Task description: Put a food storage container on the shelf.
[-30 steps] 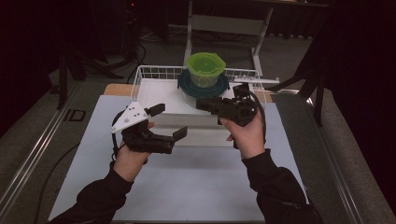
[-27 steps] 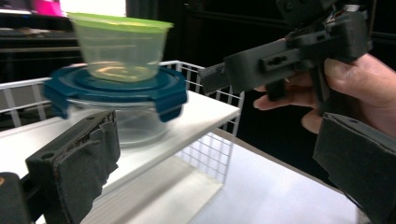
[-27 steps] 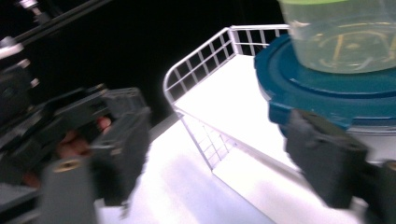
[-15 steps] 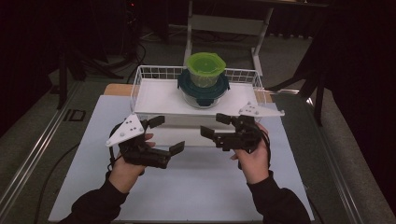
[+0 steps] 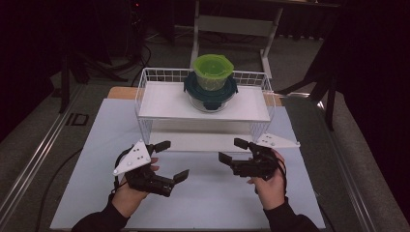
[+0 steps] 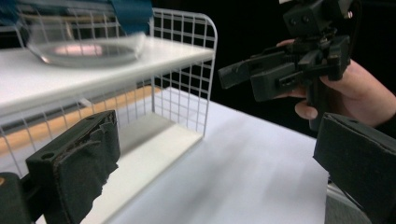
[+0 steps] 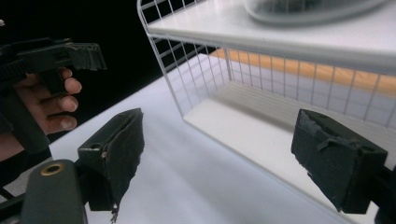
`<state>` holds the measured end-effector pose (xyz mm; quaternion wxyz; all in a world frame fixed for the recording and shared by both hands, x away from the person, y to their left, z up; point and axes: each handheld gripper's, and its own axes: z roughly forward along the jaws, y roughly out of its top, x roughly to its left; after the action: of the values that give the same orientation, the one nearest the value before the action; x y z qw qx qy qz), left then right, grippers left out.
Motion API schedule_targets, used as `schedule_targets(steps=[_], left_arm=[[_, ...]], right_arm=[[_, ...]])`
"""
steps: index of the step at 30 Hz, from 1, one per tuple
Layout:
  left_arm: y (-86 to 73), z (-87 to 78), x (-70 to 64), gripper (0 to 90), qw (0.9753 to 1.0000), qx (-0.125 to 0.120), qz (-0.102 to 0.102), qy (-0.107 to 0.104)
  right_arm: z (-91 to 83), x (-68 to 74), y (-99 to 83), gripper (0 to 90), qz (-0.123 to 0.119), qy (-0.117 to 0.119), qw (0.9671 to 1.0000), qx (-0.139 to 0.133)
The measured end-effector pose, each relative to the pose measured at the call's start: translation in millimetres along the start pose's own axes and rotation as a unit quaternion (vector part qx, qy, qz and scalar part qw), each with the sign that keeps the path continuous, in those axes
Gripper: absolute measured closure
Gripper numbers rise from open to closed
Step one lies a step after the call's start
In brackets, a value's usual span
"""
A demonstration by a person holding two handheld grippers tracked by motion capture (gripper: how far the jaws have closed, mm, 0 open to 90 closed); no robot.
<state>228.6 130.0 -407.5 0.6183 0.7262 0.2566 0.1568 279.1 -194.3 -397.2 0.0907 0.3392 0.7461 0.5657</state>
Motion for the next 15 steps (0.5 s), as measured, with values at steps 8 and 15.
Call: schedule_targets(steps=[8, 15], left_arm=[[-30.9, 3.3, 2.6, 0.2, 0.9997, 0.021, -0.007, -0.008], [-52.2, 3.0, 1.6, 0.3, 0.9994, 0.032, -0.011, -0.006]], right_arm=[[-5.8, -12.2, -42.9, 16.4, 0.022, -0.009, 0.9996, 0.015], [-11.2, -17.8, -69.6, 16.4, 0.029, -0.02, 0.9991, 0.025]])
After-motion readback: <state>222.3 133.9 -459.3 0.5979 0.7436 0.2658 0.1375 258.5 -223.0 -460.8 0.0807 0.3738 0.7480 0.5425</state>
